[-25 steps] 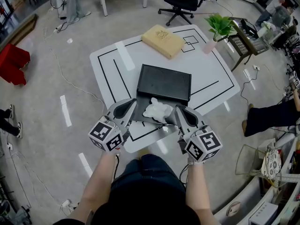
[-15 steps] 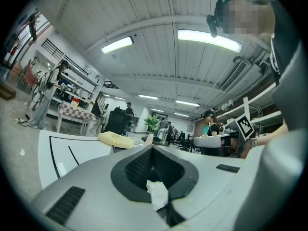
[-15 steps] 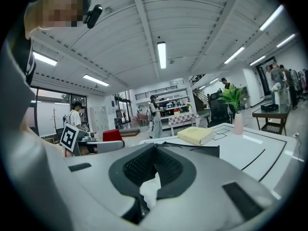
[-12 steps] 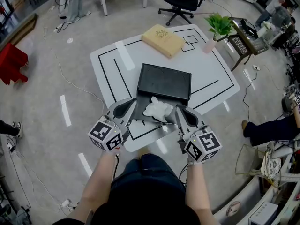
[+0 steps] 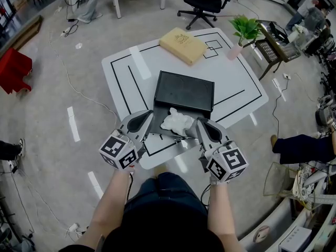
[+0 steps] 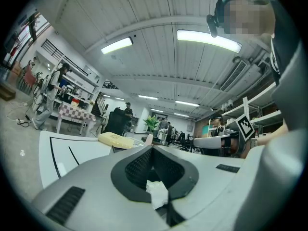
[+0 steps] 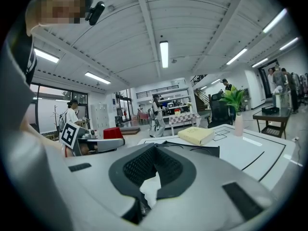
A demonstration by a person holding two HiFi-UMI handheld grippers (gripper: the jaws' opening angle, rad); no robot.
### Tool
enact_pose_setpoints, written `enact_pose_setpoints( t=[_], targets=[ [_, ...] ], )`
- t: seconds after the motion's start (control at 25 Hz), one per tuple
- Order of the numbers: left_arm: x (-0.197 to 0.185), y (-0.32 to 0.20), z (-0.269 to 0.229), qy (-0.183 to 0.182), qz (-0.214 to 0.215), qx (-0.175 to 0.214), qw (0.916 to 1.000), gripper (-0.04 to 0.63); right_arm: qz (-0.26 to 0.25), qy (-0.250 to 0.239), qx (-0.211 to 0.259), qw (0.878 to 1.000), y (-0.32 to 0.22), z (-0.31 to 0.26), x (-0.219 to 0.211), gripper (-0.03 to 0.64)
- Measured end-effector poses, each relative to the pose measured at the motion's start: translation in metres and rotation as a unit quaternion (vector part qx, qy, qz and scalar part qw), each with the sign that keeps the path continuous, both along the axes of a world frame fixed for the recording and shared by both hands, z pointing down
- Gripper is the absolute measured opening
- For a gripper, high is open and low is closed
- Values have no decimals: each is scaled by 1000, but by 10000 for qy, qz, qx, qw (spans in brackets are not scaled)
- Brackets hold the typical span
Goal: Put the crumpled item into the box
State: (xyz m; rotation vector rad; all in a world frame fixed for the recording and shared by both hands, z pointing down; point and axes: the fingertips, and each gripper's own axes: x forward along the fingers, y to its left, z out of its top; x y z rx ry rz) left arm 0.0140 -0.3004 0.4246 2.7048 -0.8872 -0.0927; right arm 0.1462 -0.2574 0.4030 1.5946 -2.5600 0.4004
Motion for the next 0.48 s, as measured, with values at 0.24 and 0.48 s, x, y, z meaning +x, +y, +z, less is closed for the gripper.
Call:
enact_pose_setpoints(
  t=[0.24,0.48],
  targets=[
    [-1,2,-1,6,-5,11,10000,0,-18,19,8,10000,2,-1,-1,3],
    [0,4,-2,5,-7,29,10000,0,-16,14,14,10000,4,-1,0,3]
  ],
)
